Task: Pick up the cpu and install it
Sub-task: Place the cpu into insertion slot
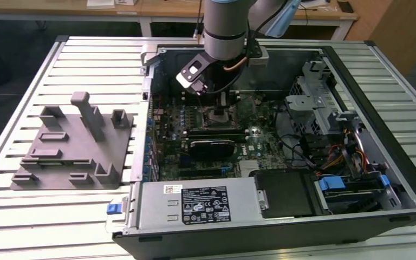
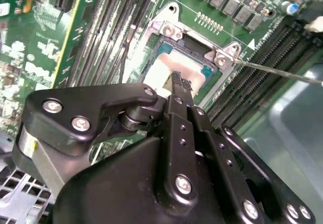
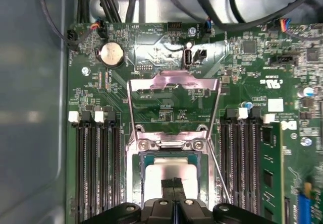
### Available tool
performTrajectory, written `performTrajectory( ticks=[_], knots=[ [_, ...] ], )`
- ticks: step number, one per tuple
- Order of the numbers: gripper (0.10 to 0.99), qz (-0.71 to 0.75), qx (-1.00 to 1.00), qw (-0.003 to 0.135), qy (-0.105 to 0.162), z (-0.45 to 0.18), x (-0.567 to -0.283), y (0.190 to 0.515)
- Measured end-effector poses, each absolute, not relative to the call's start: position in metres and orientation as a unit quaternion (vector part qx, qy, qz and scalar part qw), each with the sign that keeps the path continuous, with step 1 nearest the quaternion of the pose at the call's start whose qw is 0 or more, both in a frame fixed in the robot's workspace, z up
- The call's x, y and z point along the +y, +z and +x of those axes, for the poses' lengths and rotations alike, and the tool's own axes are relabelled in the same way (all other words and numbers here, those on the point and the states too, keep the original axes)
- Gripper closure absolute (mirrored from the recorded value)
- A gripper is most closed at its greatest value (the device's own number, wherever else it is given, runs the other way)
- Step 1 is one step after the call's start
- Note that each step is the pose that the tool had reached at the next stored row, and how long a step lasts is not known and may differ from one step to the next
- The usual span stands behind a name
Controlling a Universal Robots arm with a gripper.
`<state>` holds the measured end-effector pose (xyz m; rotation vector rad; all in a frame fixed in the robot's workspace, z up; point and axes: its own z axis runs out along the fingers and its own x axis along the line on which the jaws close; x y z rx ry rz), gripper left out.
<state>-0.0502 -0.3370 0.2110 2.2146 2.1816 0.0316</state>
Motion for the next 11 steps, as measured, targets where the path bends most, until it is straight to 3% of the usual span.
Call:
performTrajectory(
  ticks=[11],
  knots=[
    [0.980, 0.712, 0.702, 0.017, 0.010, -0.050, -0.337, 0.249]
  ],
)
